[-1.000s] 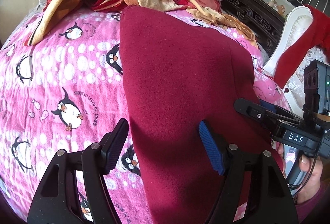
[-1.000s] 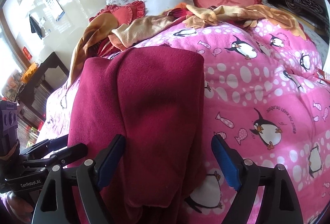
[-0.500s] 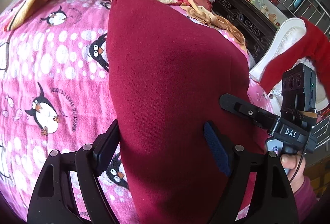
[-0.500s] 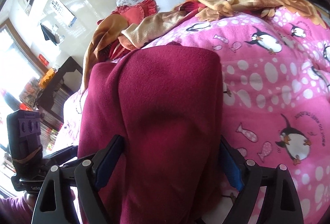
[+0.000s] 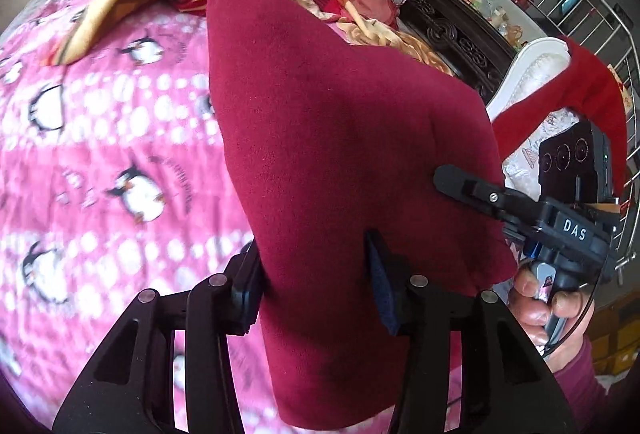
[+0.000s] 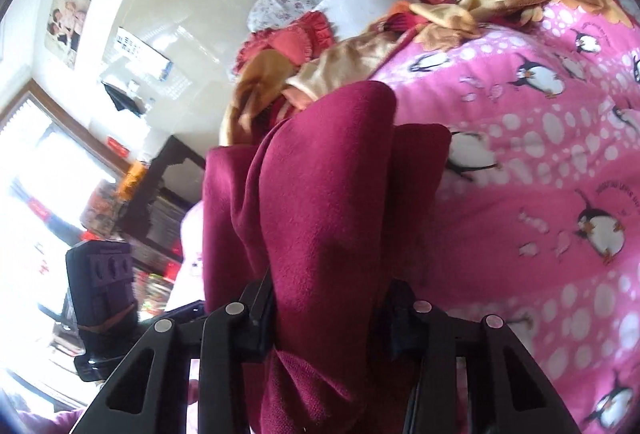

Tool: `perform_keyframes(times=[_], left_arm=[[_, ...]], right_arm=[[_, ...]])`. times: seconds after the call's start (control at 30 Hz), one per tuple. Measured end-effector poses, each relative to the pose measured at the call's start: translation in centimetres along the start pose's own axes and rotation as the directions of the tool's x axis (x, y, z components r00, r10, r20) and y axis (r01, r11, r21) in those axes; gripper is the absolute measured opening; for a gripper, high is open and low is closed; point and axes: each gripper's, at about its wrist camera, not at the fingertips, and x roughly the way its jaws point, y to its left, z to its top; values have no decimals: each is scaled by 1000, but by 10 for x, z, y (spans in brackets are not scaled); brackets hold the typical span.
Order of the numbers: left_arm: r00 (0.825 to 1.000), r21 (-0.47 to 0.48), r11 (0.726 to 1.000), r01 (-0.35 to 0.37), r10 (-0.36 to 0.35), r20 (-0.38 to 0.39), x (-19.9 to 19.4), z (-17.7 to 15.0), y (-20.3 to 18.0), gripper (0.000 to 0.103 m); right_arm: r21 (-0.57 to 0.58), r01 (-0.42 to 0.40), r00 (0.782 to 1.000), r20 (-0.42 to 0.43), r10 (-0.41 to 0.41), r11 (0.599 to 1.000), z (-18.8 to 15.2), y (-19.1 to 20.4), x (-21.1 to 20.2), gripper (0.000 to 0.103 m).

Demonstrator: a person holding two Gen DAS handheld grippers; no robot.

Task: Fold small clothes

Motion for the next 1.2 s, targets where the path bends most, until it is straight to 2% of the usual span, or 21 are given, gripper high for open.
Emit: perform_keyframes(times=[0.1,0.2,0.23,0.3,0.37,0.47,0.53,0.6,0.7,0.77,0.8,0.9,1.0,1.07,1.2], left_arm=[[998,-29,999,-29,27,-57,-26,-16,16,46],[991,-40,993,-113,110,-81,-34,-36,34,46],[986,-41,988,-148,144,-87,-32,-43,39,46],[975,-60,977,-206,200,-96,-28,-55,48,46],[982,-90,978,-186,181,-57,-33,-62,53,49],[977,-94,972,-215,215,-10,-47,-69,50,49],[968,-69,967,-246,249,35,-57,-72,44,54],[961,-56,963,-264,268,75,-68,-74,41,64],[950,-64,956,-286,292,109,-78,-76,41,66],[940,-59,947,-315,320,121,-75,-72,38,66],[936,-53,944,-324,328,128,-72,-69,37,66],[923,-44,934,-355,357,143,-72,-70,32,66],[915,-33,928,-372,372,154,-72,-72,25,66],[908,-20,922,-387,384,166,-72,-72,20,66],[887,8,902,-432,423,185,-70,-74,11,66]], right_arm=[[29,-57,997,-49,59,998,-11,23,0,40],[25,-50,993,-107,52,998,-36,43,18,42],[20,-35,991,-127,37,999,-41,45,27,48],[-32,76,979,-189,-81,997,-56,49,50,53],[-142,217,959,-153,-239,966,-63,56,53,56],[-232,284,949,-68,-307,930,-66,76,32,58],[-268,283,953,-28,-301,921,-69,91,16,58],[-317,255,962,-11,-272,914,-74,109,5,58],[-380,231,968,-5,-252,896,-94,128,0,58],[-406,212,969,-30,-245,889,-110,130,6,55],[-419,219,964,-45,-261,881,-116,127,12,55],[-470,311,923,-58,-380,826,-140,116,31,55],[-494,328,918,-35,-396,805,-152,109,32,55],[-493,325,921,-29,-388,807,-150,112,25,55],[-429,328,935,17,-355,842,-135,115,0,54]])
